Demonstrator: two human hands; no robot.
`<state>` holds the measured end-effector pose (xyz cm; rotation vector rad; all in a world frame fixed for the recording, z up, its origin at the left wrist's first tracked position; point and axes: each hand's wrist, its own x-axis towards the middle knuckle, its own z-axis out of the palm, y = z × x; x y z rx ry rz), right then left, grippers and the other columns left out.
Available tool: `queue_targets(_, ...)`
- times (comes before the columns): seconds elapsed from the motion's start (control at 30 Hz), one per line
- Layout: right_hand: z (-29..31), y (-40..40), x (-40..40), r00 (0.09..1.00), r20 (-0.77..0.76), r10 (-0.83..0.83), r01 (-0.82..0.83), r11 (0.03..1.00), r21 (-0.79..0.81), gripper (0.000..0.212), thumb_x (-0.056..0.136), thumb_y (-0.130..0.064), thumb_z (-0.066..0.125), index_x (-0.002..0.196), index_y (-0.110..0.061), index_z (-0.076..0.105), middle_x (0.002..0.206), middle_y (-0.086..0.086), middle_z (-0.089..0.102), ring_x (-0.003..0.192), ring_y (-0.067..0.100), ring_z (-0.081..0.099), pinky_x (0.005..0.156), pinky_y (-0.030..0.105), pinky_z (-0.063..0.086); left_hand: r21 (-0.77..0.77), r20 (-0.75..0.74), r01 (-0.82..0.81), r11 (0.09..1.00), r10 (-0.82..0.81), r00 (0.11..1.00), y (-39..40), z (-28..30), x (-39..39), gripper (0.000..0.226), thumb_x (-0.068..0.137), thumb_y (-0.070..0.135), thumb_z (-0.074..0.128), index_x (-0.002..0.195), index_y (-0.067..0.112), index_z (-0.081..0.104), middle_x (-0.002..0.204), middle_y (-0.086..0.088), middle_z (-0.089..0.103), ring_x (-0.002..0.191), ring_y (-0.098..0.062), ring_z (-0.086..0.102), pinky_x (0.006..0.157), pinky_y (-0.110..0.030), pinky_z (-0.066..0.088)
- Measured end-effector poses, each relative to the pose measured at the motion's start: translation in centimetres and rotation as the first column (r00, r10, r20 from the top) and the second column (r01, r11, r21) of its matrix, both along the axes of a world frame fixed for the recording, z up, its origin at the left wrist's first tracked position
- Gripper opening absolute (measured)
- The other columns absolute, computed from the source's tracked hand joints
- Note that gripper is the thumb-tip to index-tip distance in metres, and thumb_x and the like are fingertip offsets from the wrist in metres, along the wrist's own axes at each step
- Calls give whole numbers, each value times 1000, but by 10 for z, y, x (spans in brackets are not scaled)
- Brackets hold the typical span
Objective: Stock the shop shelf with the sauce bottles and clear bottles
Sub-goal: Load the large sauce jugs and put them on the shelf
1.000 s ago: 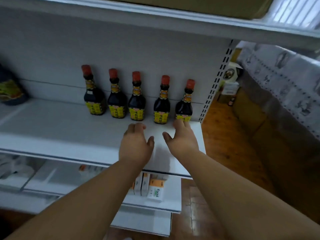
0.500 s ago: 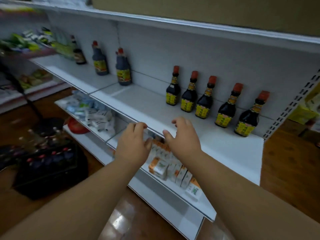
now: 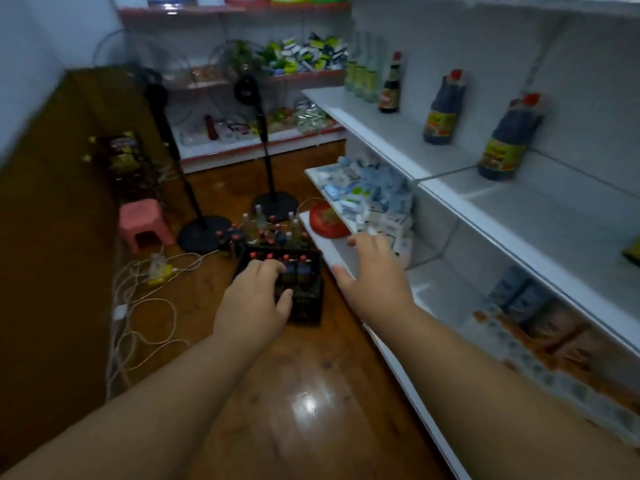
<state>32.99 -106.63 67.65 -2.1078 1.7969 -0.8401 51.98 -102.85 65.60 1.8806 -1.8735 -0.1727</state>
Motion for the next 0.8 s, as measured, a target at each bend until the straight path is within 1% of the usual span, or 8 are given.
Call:
queue_targets(0.1,-5,-37,41,996,-38,87,-86,996,16,45,90,-42,61,130,-25,47,125,0,47,113,23,53,91,41,50,25,25,-11,1000,11,1000,-28,-10,31,36,91,36,60,125,28,51,116,9,52,104,-11,55,78,-23,47)
queue_targets(0.23,-27,-98,73,988,-21,154,-152,986,75,44,90,-40,62,129,-26,48,125,-1,47,104,21,56,81,34,48,59,19,-47,997,46,999,-83,-30,57,38,90,36,61,126,28,51,118,10,53,106,-9,55,82,-22,45)
queue_targets(0.3,-41,-133,86,977,-40,211,-206,973,106,44,90,-40,62,130,-27,48,125,-2,47,106,20,55,83,34,49,92,38,-59,994,55,998,-109,-38,72,37,90,36,61,125,29,50,117,9,52,103,-11,56,83,-25,48)
queue_targets(0.4,-52,-182,108,962,-35,270,-260,949,178,42,89,-38,64,127,-25,50,125,1,48,107,23,55,85,34,48,141,45,-94,986,89,995,-145,-39,99,36,90,36,60,124,30,49,117,8,52,105,-14,55,86,-33,51)
queue_targets(0.47,-55,-212,124,951,-39,306,-293,936,198,39,89,-37,64,124,-24,52,122,1,49,104,23,57,83,34,49,162,54,-123,979,116,992,-167,-37,117,36,91,35,59,125,31,49,118,9,51,106,-12,54,86,-31,51)
queue_targets(0.57,-59,-252,152,941,-16,338,-326,919,222,36,91,-34,63,124,-24,53,121,-2,50,103,18,57,83,34,51,179,19,-157,971,157,987,-198,-37,144,37,91,35,60,126,32,48,118,10,52,104,-10,54,84,-29,52)
queue_targets(0.67,-73,-292,184,938,-35,346,-329,914,238,35,91,-33,62,124,-23,54,119,-3,51,99,16,55,80,33,50,212,-8,-151,966,156,988,-231,-50,174,37,91,36,59,126,32,48,117,10,52,98,-10,54,82,-30,52)
queue_targets(0.8,-94,-338,224,956,-51,288,-260,918,299,34,91,-32,63,122,-23,54,119,-3,51,95,16,56,77,33,51,253,-26,-65,965,74,997,-285,-71,222,36,92,35,59,126,31,47,117,10,51,98,-11,54,79,-28,50)
